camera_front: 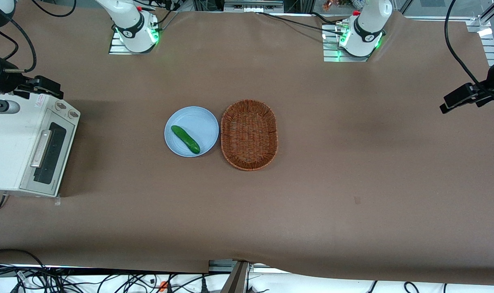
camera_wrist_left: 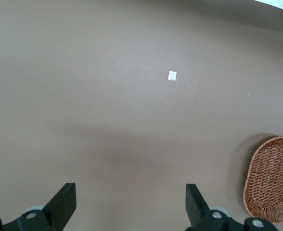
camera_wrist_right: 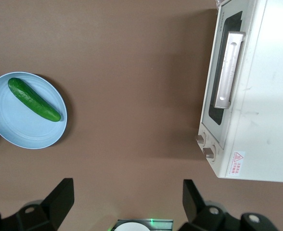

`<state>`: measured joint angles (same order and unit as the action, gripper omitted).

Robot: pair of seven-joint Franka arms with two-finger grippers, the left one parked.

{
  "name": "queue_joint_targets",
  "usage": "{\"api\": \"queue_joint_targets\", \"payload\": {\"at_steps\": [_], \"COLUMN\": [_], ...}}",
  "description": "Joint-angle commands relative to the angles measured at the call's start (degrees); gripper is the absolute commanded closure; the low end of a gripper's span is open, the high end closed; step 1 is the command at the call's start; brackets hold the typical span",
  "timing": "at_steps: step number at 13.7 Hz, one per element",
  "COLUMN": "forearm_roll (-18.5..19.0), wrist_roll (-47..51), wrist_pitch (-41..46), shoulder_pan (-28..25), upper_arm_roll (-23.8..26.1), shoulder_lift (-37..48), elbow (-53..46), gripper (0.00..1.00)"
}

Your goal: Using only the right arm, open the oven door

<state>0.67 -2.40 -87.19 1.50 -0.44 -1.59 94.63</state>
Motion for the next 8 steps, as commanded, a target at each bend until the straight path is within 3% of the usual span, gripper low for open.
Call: {"api": "queue_joint_targets", "payload": {"at_steps": [1, 8], "forearm_roll": [-0.3, 0.2], "wrist_roll": [0.6, 0.2], "wrist_pitch": [-1.0, -0.3], "shoulder_pan": [-0.7, -1.0], "upper_arm_roll": [-0.9, -0.7], "shoulder_lift": [0.4, -0.3], "elbow": [0.2, -1.0], "gripper": [0.0, 0.0]}}
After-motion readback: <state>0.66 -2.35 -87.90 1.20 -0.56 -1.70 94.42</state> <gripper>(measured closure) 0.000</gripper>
